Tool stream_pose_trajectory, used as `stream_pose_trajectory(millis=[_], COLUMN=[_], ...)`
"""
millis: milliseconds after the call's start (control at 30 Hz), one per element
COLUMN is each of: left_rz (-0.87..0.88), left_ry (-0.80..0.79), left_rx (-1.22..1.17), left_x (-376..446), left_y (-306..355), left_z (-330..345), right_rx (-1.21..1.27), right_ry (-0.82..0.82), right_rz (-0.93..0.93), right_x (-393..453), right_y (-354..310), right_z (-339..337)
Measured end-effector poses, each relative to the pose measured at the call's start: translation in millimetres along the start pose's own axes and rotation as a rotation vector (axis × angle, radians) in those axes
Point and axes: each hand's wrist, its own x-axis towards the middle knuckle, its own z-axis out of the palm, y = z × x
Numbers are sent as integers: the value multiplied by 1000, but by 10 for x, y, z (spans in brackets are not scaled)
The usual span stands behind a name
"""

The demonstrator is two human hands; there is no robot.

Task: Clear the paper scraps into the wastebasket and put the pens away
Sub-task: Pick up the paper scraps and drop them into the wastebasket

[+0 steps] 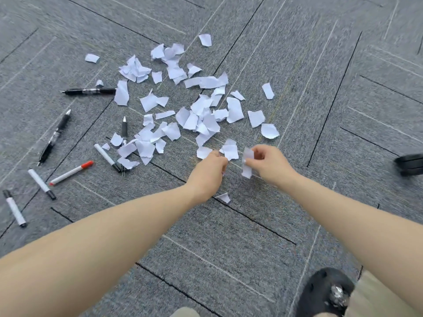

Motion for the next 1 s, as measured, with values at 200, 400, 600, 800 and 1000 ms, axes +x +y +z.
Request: stream_pose_trajectory(millis=[200, 400, 600, 800, 1000], left_rz=[-244, -348, -348, -279, -292], left_ry=[50, 120, 178, 151, 150], left_rx=[-350, -322, -228, -83, -151], left_x=[225, 207, 135, 64, 49], left_y=[-100, -289, -285, -300, -402], left_z=[-362, -366, -276, -276, -260], right_rx=[-68, -331, -422, -608, -220], right_ry=[-58, -98, -90, -97, -56], right_rz=[-84, -185, -210, -175, -130], right_x=[423, 483, 520, 528, 364], right_y=[-245, -270, -326, -343, -245], right_z=[90, 148, 139, 147, 180])
